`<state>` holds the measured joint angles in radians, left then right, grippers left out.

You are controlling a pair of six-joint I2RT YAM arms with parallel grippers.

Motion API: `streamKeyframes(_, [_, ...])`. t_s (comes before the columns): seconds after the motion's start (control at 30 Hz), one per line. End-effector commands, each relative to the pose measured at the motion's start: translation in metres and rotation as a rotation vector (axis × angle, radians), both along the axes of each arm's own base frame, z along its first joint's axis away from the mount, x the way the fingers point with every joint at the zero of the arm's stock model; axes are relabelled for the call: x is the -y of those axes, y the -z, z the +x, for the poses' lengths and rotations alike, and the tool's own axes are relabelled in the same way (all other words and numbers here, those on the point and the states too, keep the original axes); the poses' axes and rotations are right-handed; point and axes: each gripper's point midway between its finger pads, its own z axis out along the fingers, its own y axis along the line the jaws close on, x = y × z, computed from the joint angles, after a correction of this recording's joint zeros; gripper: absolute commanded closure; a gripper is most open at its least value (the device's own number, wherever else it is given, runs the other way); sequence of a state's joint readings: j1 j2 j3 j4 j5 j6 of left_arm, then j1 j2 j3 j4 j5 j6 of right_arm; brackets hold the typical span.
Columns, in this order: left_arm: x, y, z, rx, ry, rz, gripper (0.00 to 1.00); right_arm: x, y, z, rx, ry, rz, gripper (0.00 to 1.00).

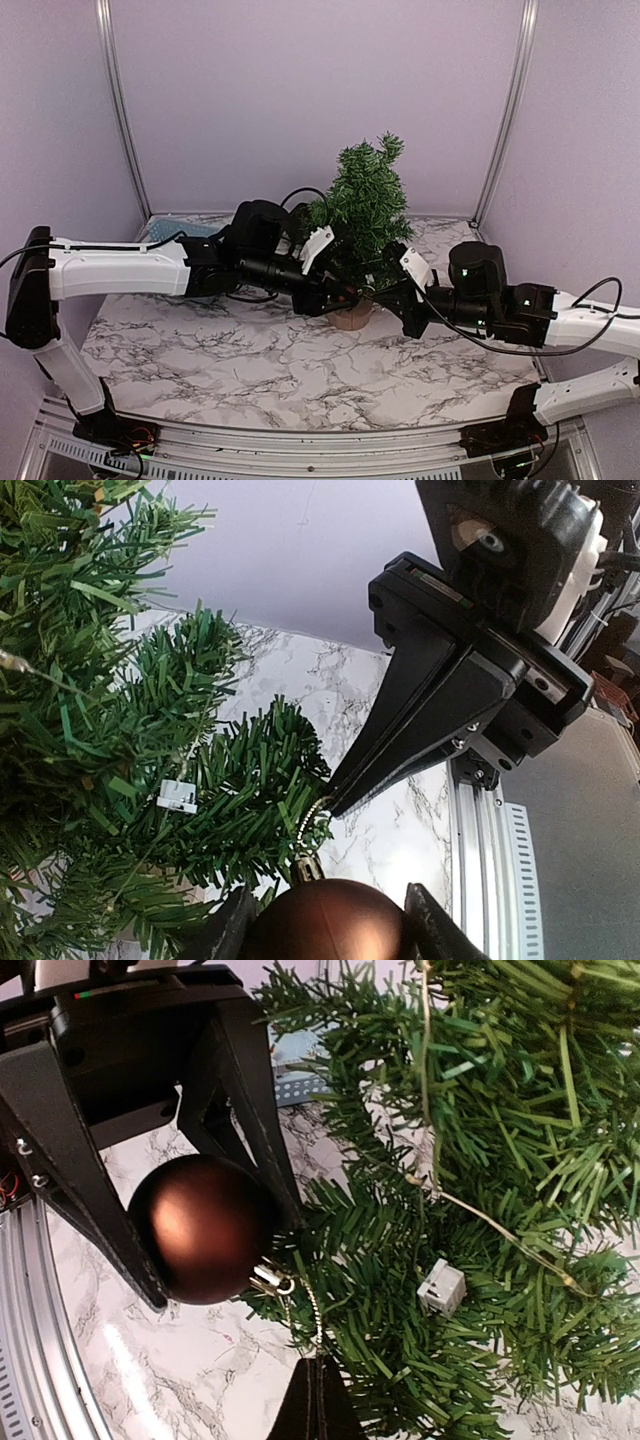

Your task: Decorate the small christmas tree

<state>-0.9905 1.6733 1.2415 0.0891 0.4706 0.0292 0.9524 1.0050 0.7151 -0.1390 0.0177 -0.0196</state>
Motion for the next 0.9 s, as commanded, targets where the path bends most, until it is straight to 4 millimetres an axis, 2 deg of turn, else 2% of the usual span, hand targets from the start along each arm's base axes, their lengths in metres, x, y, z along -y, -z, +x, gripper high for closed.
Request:
streamKeyframes(0.0, [0.008,-0.006,0.007,0.017,-0.017,-0.010,0.67,0.007,-0.001,0.013,0.000,0.068,-0.013,1.00])
streamKeyframes(0.47, [0.005,0.020,0.010,-0.001,-0.033,0.066,0.67,0.000,0.005,0.019,-0.019,0.060,-0.026,1.00])
streamKeyframes(0.87, [0.003,0.027,0.024,0.018,-0.101,0.102,0.67,0.001,0.005,0.025,-0.013,0.085,-0.035,1.00])
